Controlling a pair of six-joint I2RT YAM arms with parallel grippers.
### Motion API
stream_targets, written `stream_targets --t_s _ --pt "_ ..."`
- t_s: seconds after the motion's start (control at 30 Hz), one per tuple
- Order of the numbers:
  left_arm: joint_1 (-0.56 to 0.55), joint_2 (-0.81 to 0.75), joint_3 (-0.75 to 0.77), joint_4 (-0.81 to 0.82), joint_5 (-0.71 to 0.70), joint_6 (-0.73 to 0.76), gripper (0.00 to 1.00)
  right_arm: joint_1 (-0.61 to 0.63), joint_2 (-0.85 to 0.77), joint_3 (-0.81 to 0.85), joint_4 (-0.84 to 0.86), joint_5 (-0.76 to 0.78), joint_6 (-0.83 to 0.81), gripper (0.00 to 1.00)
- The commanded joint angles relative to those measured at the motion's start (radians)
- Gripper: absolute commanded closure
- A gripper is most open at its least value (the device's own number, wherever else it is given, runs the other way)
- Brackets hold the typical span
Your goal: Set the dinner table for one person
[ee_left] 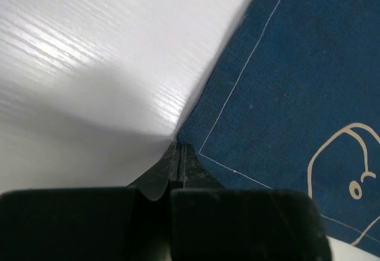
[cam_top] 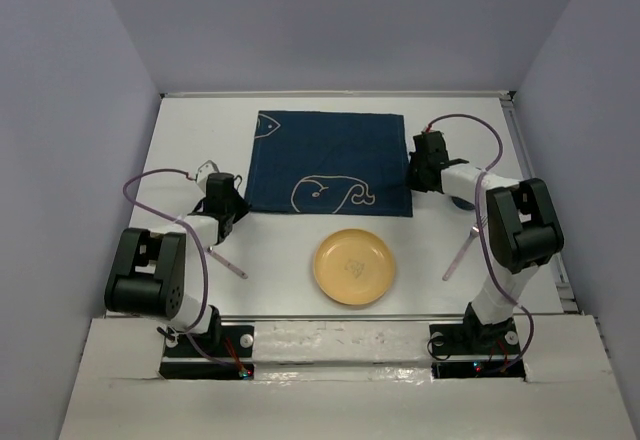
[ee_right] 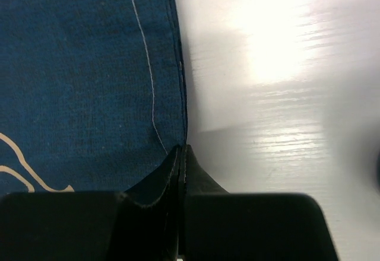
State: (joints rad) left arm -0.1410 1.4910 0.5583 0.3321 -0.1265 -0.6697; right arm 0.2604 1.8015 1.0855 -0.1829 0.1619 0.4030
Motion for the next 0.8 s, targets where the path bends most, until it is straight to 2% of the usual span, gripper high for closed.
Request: stream_targets --t_s 0.0,0.2,0.53,0.57,0.6,0.63,0.73,0.77 --pt "-0.002 -0.095 -0.055 -0.007 0.004 0.007 1.0 -0.016 -0.09 -0.027 0.01 0.06 -0.02 1.0" --pt "-0.008 -0.207 -0.15 0.002 0.002 0.01 1.0 -0.016 -0.134 -0.088 0.008 0.021 0.016 1.0" --pt "-0.022 -0.264 -0.199 0.01 0.068 -0.005 0.99 -0.016 -0.182 -0.173 0.005 -0.033 0.042 1.0" --pt "-0.022 -0.273 -0.204 0.012 0.07 -0.007 0.96 -0.016 -0.186 -0.18 0.01 -0.036 0.043 0.98" --pt "-0.022 -0.281 -0.21 0.012 0.071 -0.008 0.89 -0.016 -0.191 -0.183 0.011 -0.035 0.043 0.89" --pt "-0.022 -0.305 -0.221 0.012 0.073 -0.01 0.72 -0.016 -0.195 -0.187 0.01 -0.018 0.043 0.71" --pt "-0.022 -0.354 -0.241 0.012 0.074 -0.018 0.53 -0.016 -0.232 -0.182 0.01 -0.024 0.039 0.53" --pt "-0.023 -0.395 -0.251 0.01 0.079 -0.022 0.42 -0.016 -0.246 -0.182 0.011 -0.059 0.037 0.46"
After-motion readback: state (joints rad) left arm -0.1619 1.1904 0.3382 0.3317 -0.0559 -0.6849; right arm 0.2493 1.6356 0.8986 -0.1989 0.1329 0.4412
